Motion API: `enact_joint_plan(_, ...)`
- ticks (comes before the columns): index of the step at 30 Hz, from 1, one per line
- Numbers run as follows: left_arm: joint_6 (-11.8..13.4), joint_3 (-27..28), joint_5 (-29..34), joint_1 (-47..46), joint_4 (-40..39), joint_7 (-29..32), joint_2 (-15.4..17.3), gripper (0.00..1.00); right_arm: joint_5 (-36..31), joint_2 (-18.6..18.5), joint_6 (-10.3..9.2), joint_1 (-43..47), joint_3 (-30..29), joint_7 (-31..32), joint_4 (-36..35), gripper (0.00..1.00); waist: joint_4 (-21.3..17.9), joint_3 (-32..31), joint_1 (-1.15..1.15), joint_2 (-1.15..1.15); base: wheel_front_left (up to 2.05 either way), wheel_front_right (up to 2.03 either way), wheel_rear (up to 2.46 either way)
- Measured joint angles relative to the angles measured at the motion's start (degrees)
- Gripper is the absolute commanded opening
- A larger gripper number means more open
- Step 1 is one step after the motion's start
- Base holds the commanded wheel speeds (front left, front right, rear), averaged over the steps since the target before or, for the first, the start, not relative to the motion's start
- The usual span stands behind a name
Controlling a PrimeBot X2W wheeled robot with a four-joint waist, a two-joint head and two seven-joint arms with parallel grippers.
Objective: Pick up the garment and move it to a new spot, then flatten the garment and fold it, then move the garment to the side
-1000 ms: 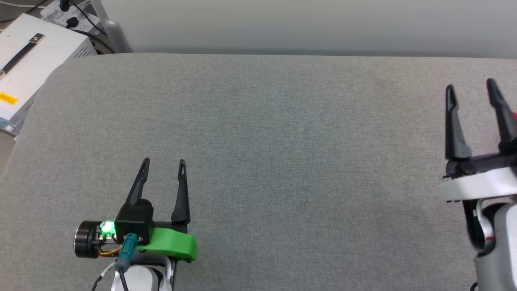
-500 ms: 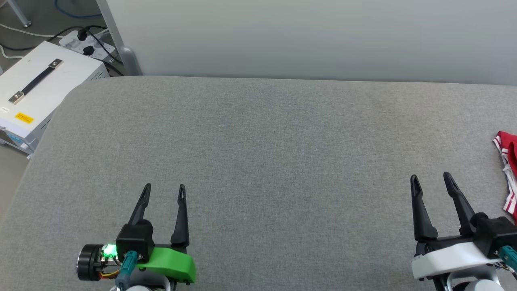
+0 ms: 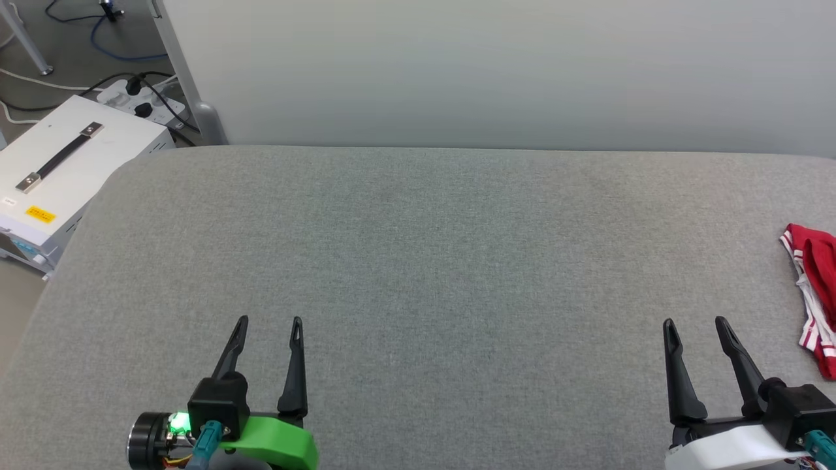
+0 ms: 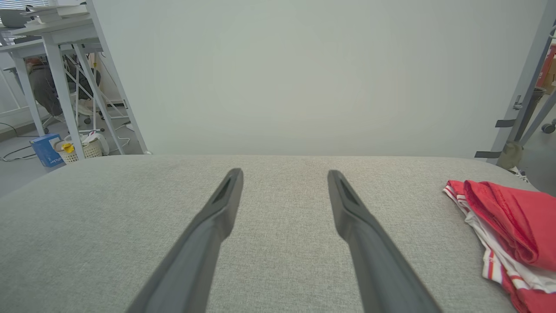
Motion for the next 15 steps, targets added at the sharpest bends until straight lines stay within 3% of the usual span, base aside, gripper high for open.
enact_joint_plan(7,-0.42,0.29,0.0,0.71,0.55,0.0,-0.29,1.0,0.01,0.21,0.0,0.75,0.03,0.0,0.1,1.0,-0.29,-0.54,0.0,0.0,0.0,0.0,0.0)
enact_joint_plan(8,-0.41,0.34,0.0,0.71,0.7,0.02,-0.31,0.0,0.0,0.22,0.0,0.75,0.07,0.01,0.14,0.0,-0.3,-0.62,0.0,0.0,0.0,0.0,0.0)
enact_joint_plan(15,-0.41,0.34,0.01,0.7,0.7,0.15,-0.31,0.0,0.0,0.22,0.0,0.74,0.07,0.23,0.14,0.0,-0.34,-0.62,0.0,0.0,0.0,0.0,0.0)
